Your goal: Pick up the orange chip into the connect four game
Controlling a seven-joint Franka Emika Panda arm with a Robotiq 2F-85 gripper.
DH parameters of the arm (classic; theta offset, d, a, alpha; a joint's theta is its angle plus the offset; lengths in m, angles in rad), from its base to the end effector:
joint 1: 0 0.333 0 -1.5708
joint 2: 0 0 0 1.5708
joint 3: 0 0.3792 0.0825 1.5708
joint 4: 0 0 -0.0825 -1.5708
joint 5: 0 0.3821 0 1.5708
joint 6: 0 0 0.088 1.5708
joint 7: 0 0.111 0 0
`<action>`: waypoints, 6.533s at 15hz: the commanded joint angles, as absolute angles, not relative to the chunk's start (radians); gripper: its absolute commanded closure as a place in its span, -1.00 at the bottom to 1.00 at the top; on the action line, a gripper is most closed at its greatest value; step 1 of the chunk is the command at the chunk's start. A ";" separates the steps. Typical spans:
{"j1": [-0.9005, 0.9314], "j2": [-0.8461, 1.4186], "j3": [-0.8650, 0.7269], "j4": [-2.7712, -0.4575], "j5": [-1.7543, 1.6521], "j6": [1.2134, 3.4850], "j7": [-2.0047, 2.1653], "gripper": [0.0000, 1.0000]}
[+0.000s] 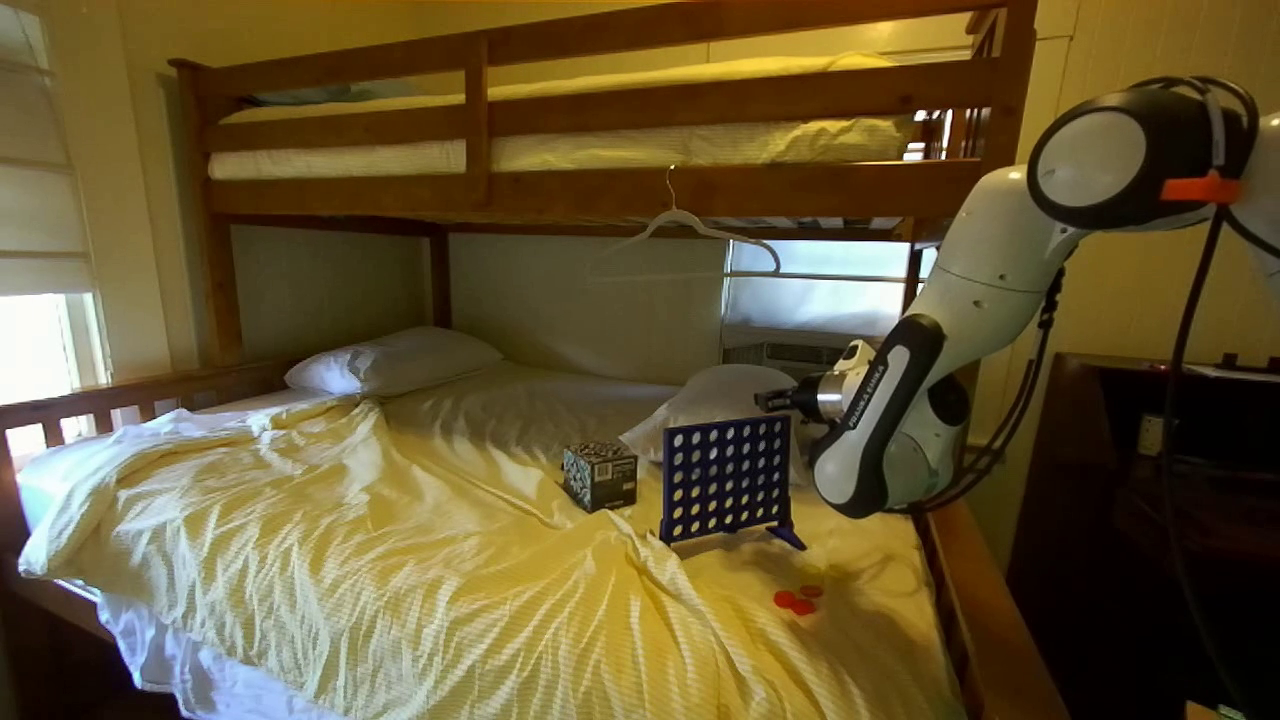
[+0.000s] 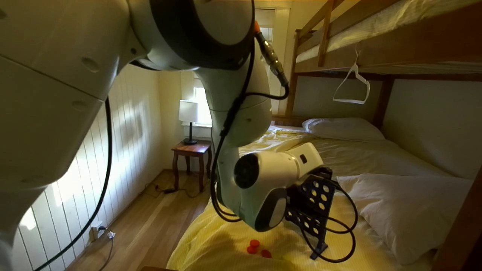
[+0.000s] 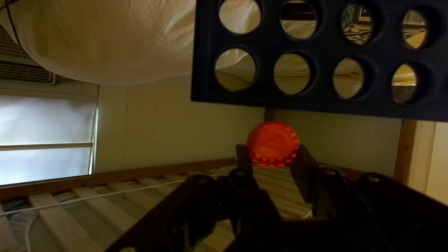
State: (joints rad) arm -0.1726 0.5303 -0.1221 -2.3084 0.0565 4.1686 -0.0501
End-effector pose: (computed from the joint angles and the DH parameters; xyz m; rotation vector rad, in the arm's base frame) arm 0.5597 -0.1676 0.3396 2.2574 -0.2799 1.7522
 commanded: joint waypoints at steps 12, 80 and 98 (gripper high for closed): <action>-0.137 0.596 -0.134 -2.258 0.114 4.227 -0.087 0.81; -0.128 0.078 -0.188 -2.630 0.144 3.621 -0.155 -1.00; -0.114 0.045 -0.188 -2.628 0.118 3.287 -0.241 -1.00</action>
State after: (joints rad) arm -0.1240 0.0785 -0.1799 -2.6015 0.1246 3.3262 -0.2165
